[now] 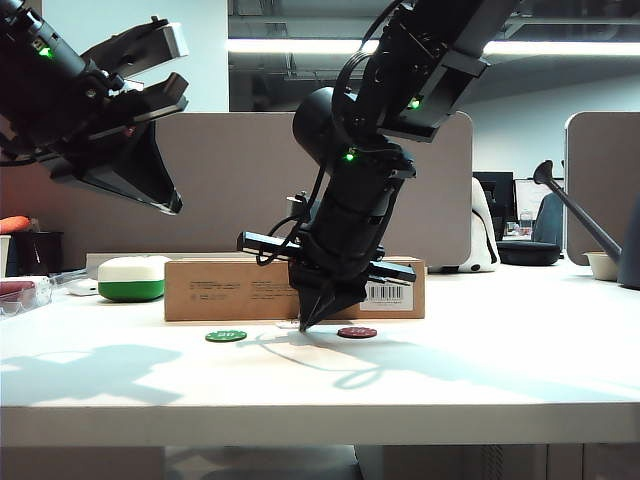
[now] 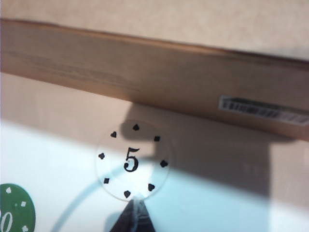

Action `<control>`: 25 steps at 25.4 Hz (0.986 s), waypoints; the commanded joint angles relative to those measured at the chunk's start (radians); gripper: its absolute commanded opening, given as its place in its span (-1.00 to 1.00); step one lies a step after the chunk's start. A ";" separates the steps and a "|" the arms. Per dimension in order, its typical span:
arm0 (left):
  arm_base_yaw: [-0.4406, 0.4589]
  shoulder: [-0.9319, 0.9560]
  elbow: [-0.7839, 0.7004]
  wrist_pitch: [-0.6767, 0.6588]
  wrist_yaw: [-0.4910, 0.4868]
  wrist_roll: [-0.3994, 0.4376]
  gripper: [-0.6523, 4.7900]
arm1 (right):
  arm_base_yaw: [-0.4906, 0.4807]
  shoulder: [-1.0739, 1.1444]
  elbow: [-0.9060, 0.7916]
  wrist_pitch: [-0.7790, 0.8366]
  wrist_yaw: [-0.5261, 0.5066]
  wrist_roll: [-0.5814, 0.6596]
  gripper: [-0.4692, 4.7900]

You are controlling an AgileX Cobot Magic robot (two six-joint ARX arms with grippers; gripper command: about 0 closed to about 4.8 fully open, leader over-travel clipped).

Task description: Push the chip with the lowest value in the row forward next to the rectangular box.

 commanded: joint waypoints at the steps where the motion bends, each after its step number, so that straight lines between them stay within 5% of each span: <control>1: -0.001 -0.002 0.002 0.006 0.003 -0.002 -0.78 | 0.002 0.013 -0.007 -0.037 -0.016 0.033 -0.85; 25: -0.001 -0.002 0.002 0.006 0.003 -0.002 -0.78 | 0.001 -0.118 -0.007 -0.151 -0.055 0.021 -0.85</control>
